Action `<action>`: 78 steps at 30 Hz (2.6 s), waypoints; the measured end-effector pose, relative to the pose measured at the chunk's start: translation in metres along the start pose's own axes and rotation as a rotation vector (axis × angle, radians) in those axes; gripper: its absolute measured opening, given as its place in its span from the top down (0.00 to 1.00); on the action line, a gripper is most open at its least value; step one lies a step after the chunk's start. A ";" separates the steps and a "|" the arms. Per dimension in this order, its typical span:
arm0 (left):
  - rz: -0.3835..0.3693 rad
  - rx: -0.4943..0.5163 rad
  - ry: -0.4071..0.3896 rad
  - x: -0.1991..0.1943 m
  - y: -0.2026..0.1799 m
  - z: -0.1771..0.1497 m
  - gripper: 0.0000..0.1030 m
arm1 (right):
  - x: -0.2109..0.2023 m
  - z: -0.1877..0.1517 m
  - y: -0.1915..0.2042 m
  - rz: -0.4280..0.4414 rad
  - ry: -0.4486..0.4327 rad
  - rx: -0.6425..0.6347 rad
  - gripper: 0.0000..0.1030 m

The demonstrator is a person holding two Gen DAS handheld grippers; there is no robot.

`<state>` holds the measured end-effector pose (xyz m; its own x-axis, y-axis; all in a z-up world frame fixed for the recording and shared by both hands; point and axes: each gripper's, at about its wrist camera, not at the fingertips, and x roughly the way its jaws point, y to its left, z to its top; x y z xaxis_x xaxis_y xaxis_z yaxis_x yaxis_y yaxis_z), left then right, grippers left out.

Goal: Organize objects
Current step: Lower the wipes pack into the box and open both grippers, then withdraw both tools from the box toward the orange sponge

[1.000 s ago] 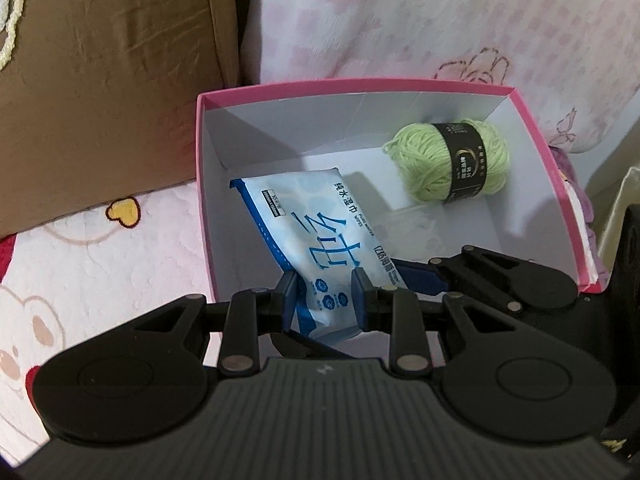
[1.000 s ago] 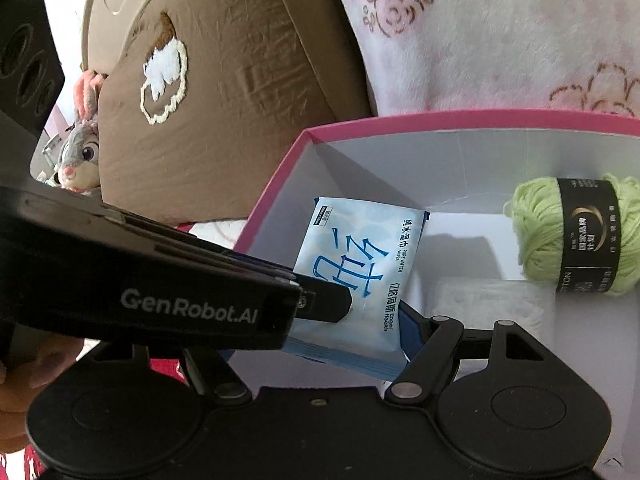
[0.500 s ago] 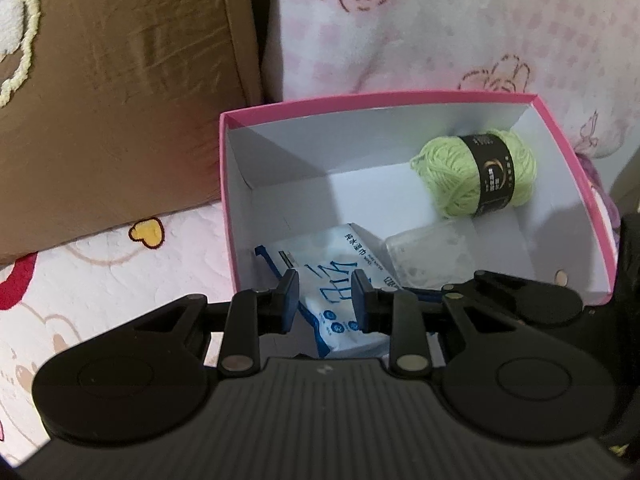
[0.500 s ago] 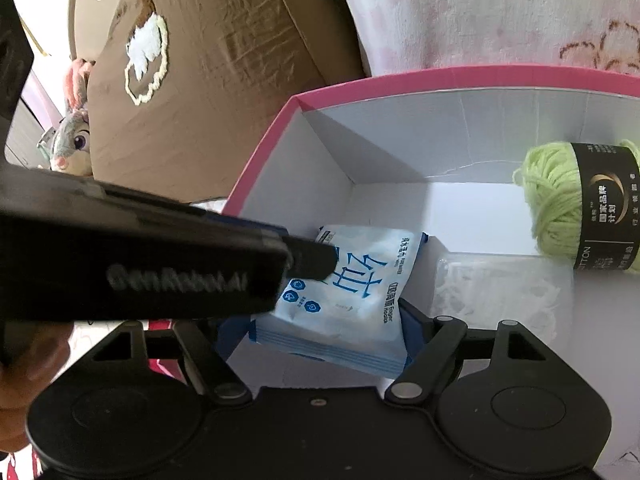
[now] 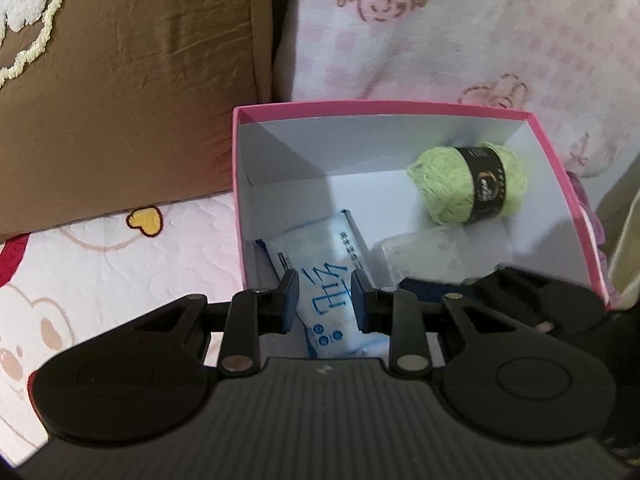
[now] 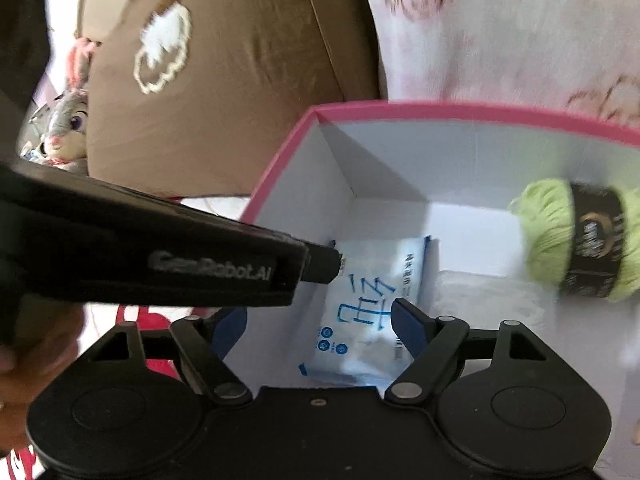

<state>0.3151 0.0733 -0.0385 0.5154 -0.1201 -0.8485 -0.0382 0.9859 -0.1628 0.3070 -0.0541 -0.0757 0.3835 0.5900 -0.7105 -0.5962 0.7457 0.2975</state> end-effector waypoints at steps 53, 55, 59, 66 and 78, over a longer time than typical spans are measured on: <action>-0.115 0.272 0.014 -0.172 -0.087 -0.167 0.48 | -0.248 -0.133 0.064 -0.129 -0.060 -0.237 0.13; -0.126 0.268 0.014 -0.169 -0.087 -0.173 0.46 | -0.244 -0.138 0.063 -0.120 -0.057 -0.229 0.13; -0.138 0.236 0.040 -0.157 -0.086 -0.179 0.34 | -0.233 -0.150 0.059 -0.106 -0.066 -0.231 0.13; -0.155 0.204 0.034 -0.129 -0.080 -0.177 0.18 | -0.210 -0.169 0.044 -0.161 -0.062 -0.247 0.13; -0.124 0.115 -0.028 -0.063 -0.055 -0.184 0.11 | -0.160 -0.173 0.011 -0.245 -0.053 -0.309 0.13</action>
<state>0.1266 0.0053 -0.0685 0.5336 -0.2400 -0.8110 0.1242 0.9707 -0.2055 0.1174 -0.1937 -0.0691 0.5719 0.4279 -0.6999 -0.6637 0.7428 -0.0881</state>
